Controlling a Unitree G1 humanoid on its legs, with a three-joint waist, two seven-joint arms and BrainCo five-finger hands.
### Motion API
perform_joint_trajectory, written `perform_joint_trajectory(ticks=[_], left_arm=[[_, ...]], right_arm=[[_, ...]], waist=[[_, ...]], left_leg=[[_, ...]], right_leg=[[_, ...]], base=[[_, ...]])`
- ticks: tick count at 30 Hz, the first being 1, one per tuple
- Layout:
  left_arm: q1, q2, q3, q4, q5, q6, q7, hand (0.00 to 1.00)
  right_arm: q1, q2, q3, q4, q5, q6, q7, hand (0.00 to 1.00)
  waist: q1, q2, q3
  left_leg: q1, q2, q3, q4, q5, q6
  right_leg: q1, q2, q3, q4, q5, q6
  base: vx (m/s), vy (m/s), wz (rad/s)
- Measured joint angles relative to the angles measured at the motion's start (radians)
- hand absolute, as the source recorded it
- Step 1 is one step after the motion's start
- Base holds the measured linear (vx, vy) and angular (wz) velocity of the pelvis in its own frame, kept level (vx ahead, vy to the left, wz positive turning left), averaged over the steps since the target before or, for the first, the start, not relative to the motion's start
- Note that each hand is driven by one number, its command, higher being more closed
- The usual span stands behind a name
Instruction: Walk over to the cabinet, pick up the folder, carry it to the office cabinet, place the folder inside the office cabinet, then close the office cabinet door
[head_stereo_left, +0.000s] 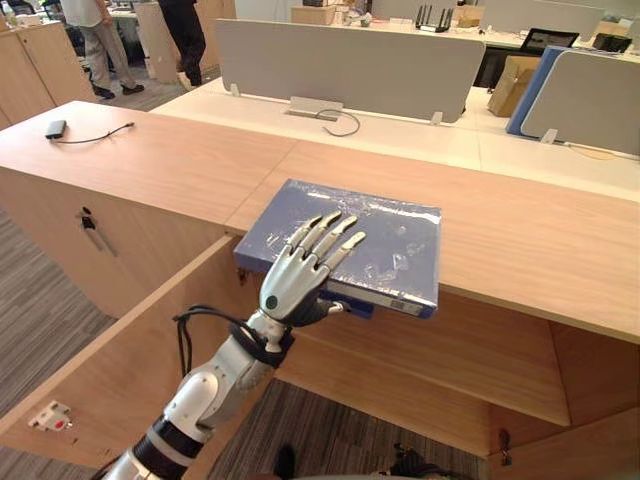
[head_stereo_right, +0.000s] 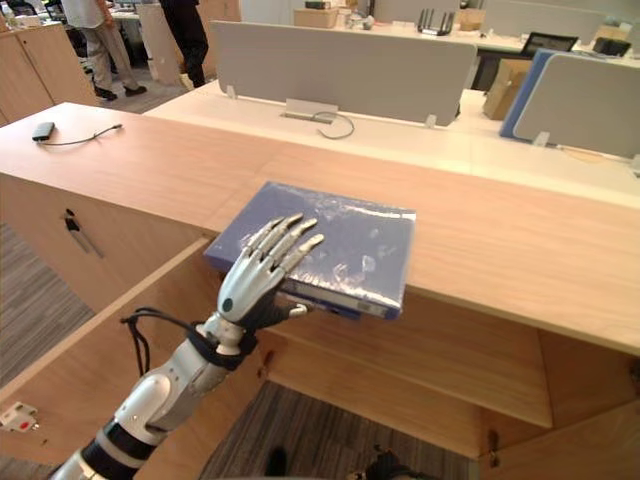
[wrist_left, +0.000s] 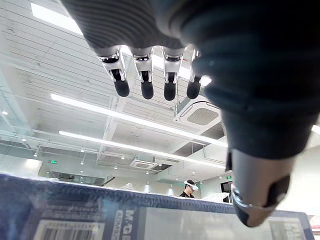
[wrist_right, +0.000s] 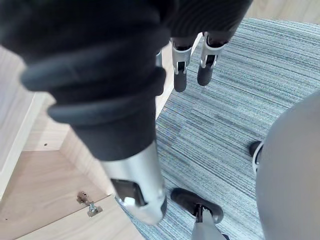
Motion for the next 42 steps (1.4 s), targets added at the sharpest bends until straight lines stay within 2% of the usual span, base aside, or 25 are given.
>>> perform_joint_trajectory(ticks=[13, 18, 28, 29, 42], left_arm=[[-0.059, 0.033, 0.000, 0.171, 0.033, 0.035, 0.004, 0.00], [-0.059, 0.033, 0.007, 0.231, 0.033, 0.044, 0.004, 0.00], [-0.060, 0.030, 0.076, 0.238, 0.035, 0.064, 0.008, 0.00], [-0.060, 0.030, 0.084, 0.240, 0.035, 0.069, 0.009, 1.00], [-0.120, 0.017, 0.091, 0.270, 0.078, 0.103, 0.099, 1.00]], right_arm=[[-0.007, 0.000, -0.002, -0.006, -0.027, 0.000, 0.000, 0.00], [-0.019, 0.000, -0.018, -0.013, -0.034, 0.002, 0.000, 0.00], [-0.039, 0.000, -0.018, -0.014, -0.034, 0.002, 0.001, 0.00], [-0.042, 0.000, -0.018, -0.018, -0.034, 0.002, 0.001, 0.00], [-0.046, 0.000, -0.017, -0.040, -0.034, 0.002, 0.001, 0.00]], waist=[[-0.020, -0.003, 0.001], [-0.034, -0.014, 0.010], [-0.042, -0.015, 0.038], [-0.045, -0.015, 0.038], [-0.061, -0.007, 0.050]], left_leg=[[0.019, 0.001, -0.001, -0.002, -0.006, -0.007], [0.021, -0.003, -0.001, -0.002, -0.013, -0.009], [0.037, -0.007, 0.013, -0.002, -0.029, -0.013], [0.040, -0.007, 0.017, -0.002, -0.031, -0.014], [0.061, -0.005, 0.034, -0.002, -0.041, -0.018]], right_leg=[[0.019, 0.002, 0.001, -0.013, 0.000, 0.000], [0.027, 0.001, 0.001, -0.029, 0.001, 0.000], [0.048, -0.001, 0.008, -0.052, 0.001, 0.001], [0.051, -0.001, 0.011, -0.056, 0.001, 0.001], [0.068, -0.003, 0.028, -0.064, 0.001, 0.001]], base=[[0.00, -0.003, 0.00], [0.02, -0.025, -0.01], [0.03, -0.047, -0.04], [0.03, -0.049, -0.06], [0.01, -0.025, -0.04]])
